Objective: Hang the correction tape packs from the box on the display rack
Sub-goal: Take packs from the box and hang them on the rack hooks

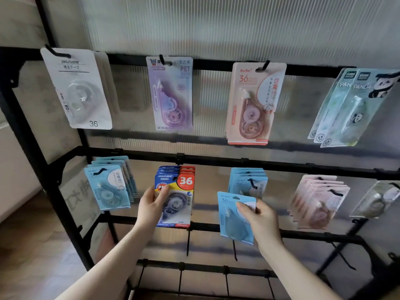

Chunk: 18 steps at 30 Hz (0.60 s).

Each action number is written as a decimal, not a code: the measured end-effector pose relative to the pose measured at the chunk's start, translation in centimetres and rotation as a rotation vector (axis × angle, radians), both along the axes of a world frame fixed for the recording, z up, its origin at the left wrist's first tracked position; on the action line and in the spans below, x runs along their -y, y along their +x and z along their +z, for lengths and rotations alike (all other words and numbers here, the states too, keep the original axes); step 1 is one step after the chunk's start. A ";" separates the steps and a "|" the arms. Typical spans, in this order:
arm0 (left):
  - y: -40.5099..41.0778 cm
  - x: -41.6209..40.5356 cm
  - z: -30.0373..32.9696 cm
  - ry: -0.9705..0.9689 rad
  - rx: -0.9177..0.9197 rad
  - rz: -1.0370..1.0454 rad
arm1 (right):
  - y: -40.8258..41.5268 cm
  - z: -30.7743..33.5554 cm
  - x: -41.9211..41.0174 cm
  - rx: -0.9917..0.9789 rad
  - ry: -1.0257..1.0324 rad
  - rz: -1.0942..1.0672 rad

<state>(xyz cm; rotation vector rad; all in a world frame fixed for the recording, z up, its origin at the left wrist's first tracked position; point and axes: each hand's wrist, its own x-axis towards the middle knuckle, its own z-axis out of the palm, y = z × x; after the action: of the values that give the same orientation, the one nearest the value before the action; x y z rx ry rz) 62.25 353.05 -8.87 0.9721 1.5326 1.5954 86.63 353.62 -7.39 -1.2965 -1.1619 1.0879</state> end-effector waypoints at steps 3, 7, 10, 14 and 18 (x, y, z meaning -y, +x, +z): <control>0.2 -0.3 -0.3 0.016 -0.059 0.061 | 0.3 0.1 0.4 -0.006 0.003 0.004; 0.2 -0.7 -0.4 0.052 -0.152 0.187 | 0.7 0.1 0.8 -0.005 0.007 -0.014; -0.3 -0.8 -0.7 0.069 -0.207 0.207 | 1.0 -0.1 1.2 0.006 0.010 -0.033; -0.1 -0.6 -0.7 0.069 -0.234 0.137 | 1.3 -0.4 1.9 0.037 0.006 -0.047; 0.1 0.3 -0.5 0.091 -0.224 0.104 | 1.2 -0.5 2.8 0.043 -0.004 -0.039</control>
<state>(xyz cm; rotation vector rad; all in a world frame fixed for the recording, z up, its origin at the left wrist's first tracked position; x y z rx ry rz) 62.33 352.72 -9.39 1.1706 1.6976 1.6871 87.79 350.84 -7.85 -1.3464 -1.1621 1.0385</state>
